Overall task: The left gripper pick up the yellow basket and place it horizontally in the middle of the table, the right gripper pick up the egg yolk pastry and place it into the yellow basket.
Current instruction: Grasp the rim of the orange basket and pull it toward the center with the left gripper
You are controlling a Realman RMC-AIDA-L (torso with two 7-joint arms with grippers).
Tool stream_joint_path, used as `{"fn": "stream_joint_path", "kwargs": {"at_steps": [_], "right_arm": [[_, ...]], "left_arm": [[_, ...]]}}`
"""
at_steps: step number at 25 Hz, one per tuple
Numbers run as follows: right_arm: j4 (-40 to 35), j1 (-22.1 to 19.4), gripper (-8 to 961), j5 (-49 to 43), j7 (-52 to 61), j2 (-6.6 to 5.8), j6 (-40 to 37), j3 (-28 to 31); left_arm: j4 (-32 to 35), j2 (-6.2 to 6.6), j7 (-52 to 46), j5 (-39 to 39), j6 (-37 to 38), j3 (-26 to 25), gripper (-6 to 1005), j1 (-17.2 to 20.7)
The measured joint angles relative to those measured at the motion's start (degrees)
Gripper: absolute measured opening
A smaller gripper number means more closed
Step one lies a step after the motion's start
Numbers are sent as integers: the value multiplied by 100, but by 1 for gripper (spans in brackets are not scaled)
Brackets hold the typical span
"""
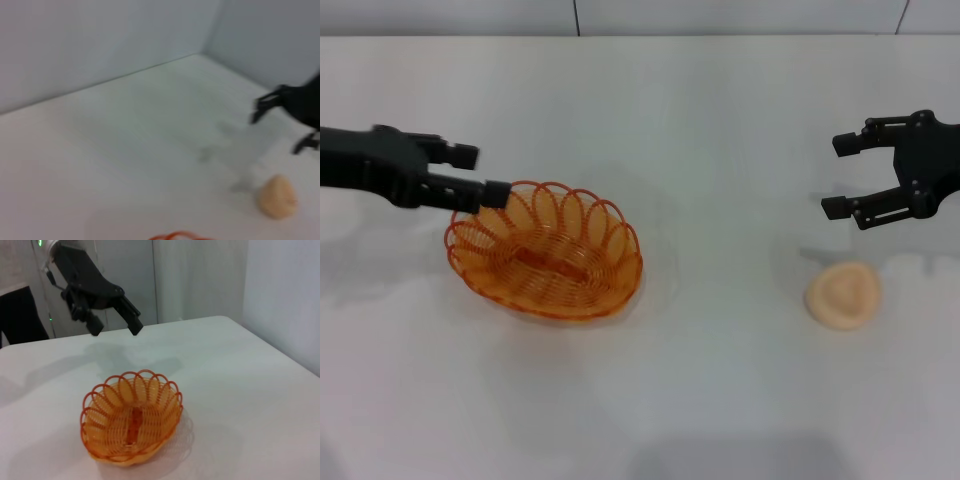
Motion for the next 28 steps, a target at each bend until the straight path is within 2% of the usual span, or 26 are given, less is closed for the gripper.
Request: {"fn": "stream_joint_path", "kwargs": {"at_steps": [3, 6, 10, 15, 20, 28], "right_arm": [[-22, -9, 856, 1, -1, 10, 60, 0], [-23, -11, 856, -4, -4, 18, 77, -1], [-27, -12, 856, -26, -77, 53, 82, -1], [-37, 11, 856, -34, -144, 119, 119, -15], [-93, -7, 856, -37, -150, 151, 150, -23], [-96, -11, 856, -39, -151, 171, 174, -18]], "left_arm": [[405, -4, -914, 494, -191, -13, 881, -10], [641, 72, -1806, 1040, -393, 8, 881, -113], [692, 113, -2227, 1654, -454, 35, 881, -324], [404, -22, -2308, 2330, -800, 174, 881, -522], [-97, -96, -2342, 2381, -1311, 610, 880, -628], [-673, -230, -2371, 2400, -1883, 966, 866, -753]]}}
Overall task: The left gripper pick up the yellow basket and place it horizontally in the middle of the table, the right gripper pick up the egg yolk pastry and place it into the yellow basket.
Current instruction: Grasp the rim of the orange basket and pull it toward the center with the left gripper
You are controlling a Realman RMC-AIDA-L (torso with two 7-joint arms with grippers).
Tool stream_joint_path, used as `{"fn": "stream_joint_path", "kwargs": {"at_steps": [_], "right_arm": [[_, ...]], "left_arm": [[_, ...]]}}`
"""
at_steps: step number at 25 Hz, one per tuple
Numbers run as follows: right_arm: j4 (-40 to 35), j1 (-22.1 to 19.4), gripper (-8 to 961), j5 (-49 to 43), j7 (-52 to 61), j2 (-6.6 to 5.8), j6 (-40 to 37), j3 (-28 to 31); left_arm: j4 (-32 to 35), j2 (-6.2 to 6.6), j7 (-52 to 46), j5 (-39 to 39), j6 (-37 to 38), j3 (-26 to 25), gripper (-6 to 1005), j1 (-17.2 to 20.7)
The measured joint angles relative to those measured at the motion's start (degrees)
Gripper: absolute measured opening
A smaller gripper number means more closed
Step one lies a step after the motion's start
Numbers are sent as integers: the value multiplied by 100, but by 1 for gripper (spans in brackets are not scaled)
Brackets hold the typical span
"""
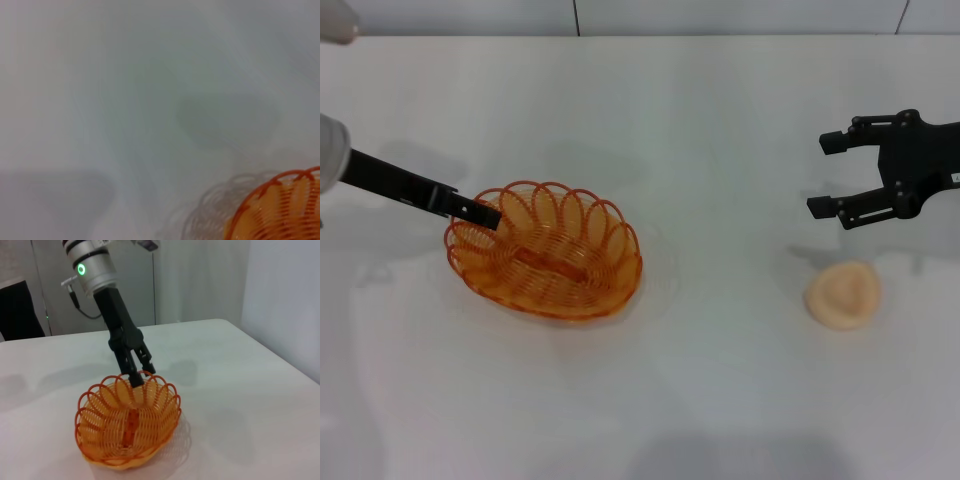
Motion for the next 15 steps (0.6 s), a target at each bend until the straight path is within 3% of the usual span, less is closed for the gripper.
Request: {"fn": "stream_joint_path", "kwargs": {"at_steps": [15], "right_arm": [[3, -15, 856, 0, -52, 30, 100, 7]], "left_arm": [[-265, -80, -30, 75, -241, 104, 733, -73]]}}
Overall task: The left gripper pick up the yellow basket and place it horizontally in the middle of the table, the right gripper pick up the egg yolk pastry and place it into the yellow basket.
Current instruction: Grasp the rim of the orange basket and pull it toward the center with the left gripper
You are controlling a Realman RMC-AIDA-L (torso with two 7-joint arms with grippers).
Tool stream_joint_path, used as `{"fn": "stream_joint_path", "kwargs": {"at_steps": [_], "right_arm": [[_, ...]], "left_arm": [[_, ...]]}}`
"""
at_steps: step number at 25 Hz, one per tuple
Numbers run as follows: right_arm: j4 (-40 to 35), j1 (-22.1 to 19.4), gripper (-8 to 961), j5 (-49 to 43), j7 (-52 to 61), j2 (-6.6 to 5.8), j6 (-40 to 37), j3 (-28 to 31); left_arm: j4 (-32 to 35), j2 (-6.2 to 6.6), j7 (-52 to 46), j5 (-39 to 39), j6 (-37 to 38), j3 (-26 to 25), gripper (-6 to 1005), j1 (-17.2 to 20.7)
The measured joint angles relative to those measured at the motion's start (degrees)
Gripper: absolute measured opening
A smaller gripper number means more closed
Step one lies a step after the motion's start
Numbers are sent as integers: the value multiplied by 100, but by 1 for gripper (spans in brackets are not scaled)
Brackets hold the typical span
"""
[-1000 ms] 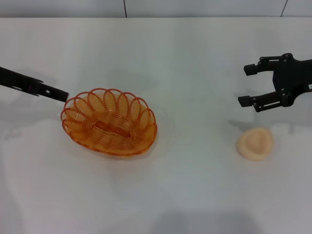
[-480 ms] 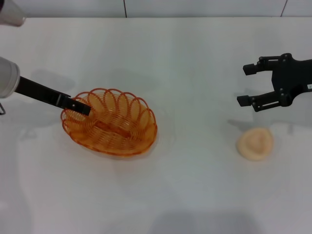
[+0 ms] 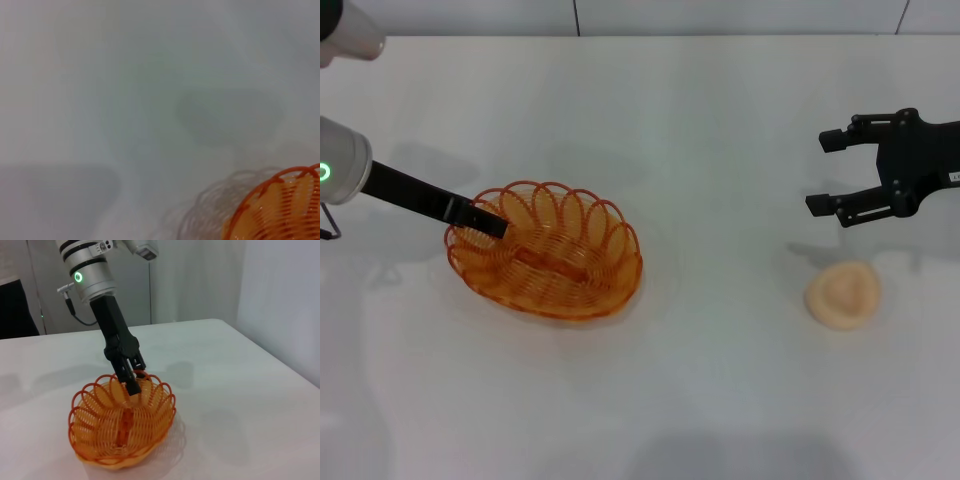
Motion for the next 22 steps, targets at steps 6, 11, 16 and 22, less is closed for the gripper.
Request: {"fn": "stream_joint_path", "kwargs": {"at_steps": [6, 11, 16, 22], "right_arm": [[0, -2, 856, 0, 0, 10, 42, 2], [-2, -3, 856, 3, -1, 12, 51, 2], [-4, -3, 855, 4, -7, 12, 72, 1], [-11, -9, 855, 3, -9, 12, 77, 1]], "left_arm": [[0, -35, -1, -7, -9, 3, 619, 0], [11, -38, -1, -25, 0, 3, 404, 0], [21, -50, 1, -50, 15, -8, 198, 0], [100, -49, 16, -486, 109, -33, 74, 27]]}}
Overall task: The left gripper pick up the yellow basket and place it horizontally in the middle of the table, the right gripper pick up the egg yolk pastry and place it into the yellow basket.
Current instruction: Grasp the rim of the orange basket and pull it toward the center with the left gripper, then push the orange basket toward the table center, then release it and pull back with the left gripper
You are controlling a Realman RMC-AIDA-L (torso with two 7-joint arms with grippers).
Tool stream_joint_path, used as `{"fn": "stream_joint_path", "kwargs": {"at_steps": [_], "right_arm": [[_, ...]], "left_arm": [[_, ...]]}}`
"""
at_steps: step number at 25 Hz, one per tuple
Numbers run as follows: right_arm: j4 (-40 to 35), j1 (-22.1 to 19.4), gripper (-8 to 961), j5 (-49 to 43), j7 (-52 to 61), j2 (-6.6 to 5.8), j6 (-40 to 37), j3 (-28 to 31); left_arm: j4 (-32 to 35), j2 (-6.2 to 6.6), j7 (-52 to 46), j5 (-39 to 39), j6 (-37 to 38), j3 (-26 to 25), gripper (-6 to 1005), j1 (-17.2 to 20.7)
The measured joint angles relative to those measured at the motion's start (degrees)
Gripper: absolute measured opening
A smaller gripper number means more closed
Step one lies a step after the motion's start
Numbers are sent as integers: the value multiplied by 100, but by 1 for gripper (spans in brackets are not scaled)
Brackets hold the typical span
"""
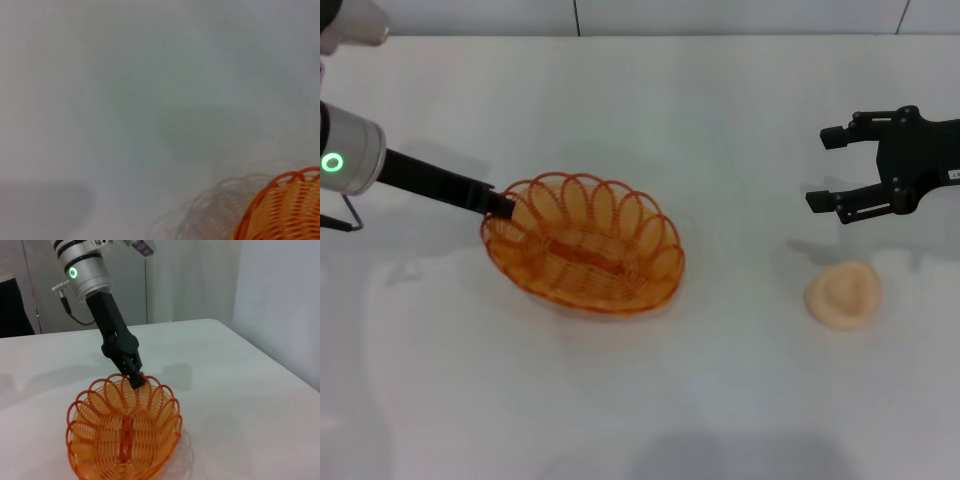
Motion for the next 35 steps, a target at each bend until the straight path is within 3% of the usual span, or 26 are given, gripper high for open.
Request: {"fn": "stream_joint_path", "kwargs": {"at_steps": [8, 17, 27, 35], "right_arm": [[-230, -159, 855, 17, -12, 6, 7, 0], [-362, -272, 855, 39, -78, 32, -21, 0], [-411, -314, 855, 1, -117, 35, -19, 0], [-422, -324, 855, -3, -136, 4, -33, 0]], "left_arm": [[196, -69, -604, -871, 246, 21, 70, 19], [157, -181, -1864, -539, -22, 121, 70, -141], [-103, -298, -2742, -592, -807, 1558, 71, -186], [-233, -310, -2801, -974, -1029, 1666, 71, -211]]}}
